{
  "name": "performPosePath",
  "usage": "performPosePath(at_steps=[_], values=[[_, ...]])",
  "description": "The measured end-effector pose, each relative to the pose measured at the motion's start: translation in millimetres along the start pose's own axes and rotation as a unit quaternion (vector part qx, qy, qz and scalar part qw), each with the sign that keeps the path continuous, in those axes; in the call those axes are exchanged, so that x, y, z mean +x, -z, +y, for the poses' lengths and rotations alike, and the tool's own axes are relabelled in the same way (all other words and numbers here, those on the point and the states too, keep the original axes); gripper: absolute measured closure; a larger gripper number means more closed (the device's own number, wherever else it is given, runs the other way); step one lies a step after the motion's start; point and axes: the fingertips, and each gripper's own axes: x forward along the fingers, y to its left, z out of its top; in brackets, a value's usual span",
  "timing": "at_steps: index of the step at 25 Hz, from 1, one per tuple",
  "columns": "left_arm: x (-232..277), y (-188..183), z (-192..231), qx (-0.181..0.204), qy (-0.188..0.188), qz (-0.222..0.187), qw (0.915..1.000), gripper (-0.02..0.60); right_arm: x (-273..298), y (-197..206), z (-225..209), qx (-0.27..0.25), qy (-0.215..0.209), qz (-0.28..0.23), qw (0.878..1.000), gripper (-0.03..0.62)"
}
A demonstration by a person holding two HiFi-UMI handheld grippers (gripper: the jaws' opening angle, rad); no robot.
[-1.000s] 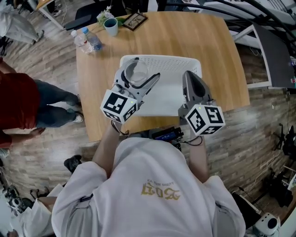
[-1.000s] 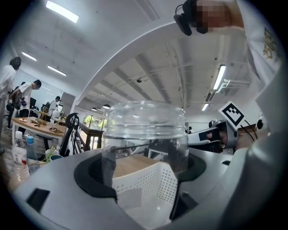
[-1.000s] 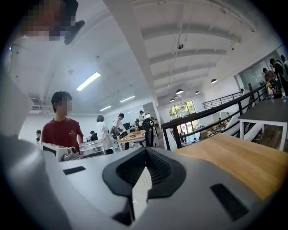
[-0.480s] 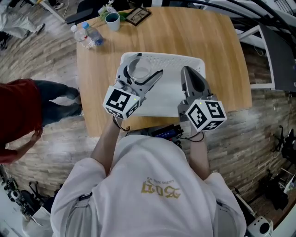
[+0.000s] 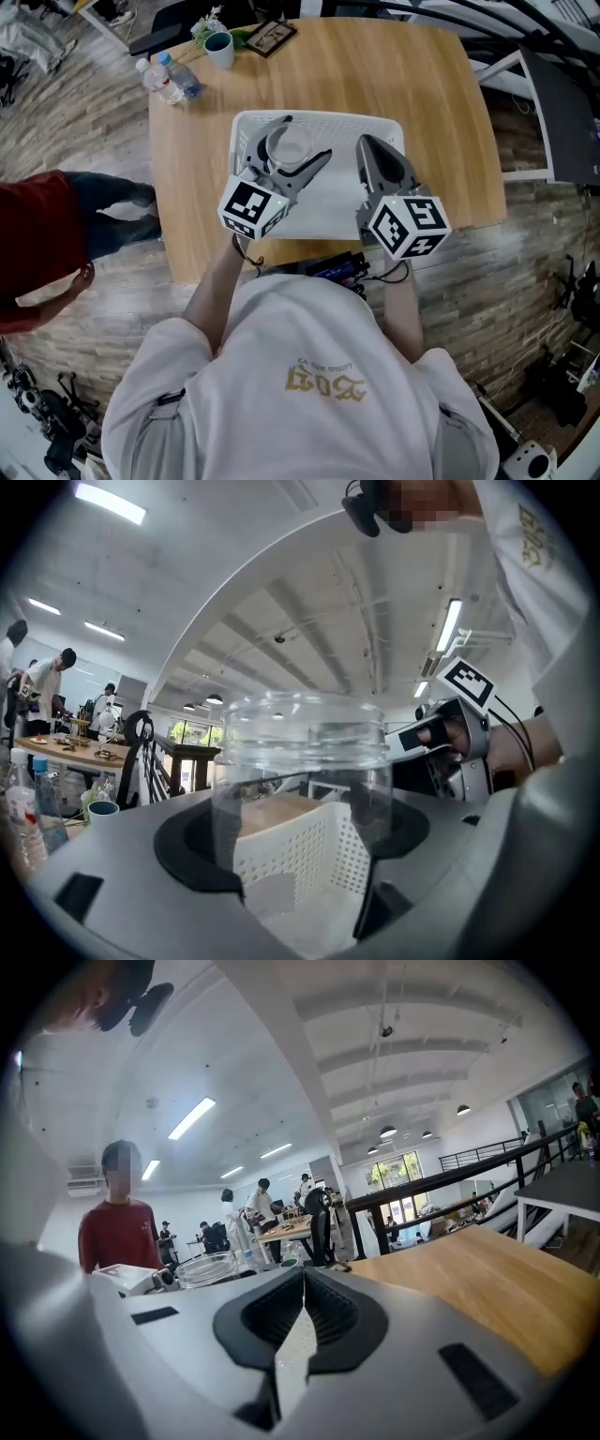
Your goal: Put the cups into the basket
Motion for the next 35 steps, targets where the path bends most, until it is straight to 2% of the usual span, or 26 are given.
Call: performPosePath(at_steps=[3, 6, 15, 20, 23, 32, 35], values=[[6, 6, -1, 0.006, 0.007, 0.007, 0.9999, 0.232, 3, 2, -7, 0.003, 0.001, 0.004, 1.000, 0.582], [11, 15, -3, -0.001, 0.012, 0.012, 0.9999, 0.232, 6, 4, -12, -0.008, 0.003, 0.011, 1.000, 0.582], [17, 44, -3, -0.013, 0.021, 0.039, 0.9989, 0.232, 17, 17, -9, 0.007, -0.014, 0.032, 0.999, 0.582], [28, 52, -7, -0.002, 0.046, 0.060, 0.9972, 0.232, 25, 20, -12, 0.020, -0.027, 0.043, 0.999, 0.582], [28, 56, -14, 0.018, 0.062, 0.070, 0.9955, 0.232, 28, 26, -11, 0.014, -0.033, 0.054, 0.998, 0.582], [36, 69, -23, 0.060, 0.083, 0.108, 0.9888, 0.232, 31, 37, -10, 0.025, -0.053, 0.071, 0.996, 0.578], [38, 74, -22, 0.066, 0.086, 0.118, 0.9870, 0.232, 34, 42, -7, 0.040, -0.069, 0.079, 0.994, 0.555]])
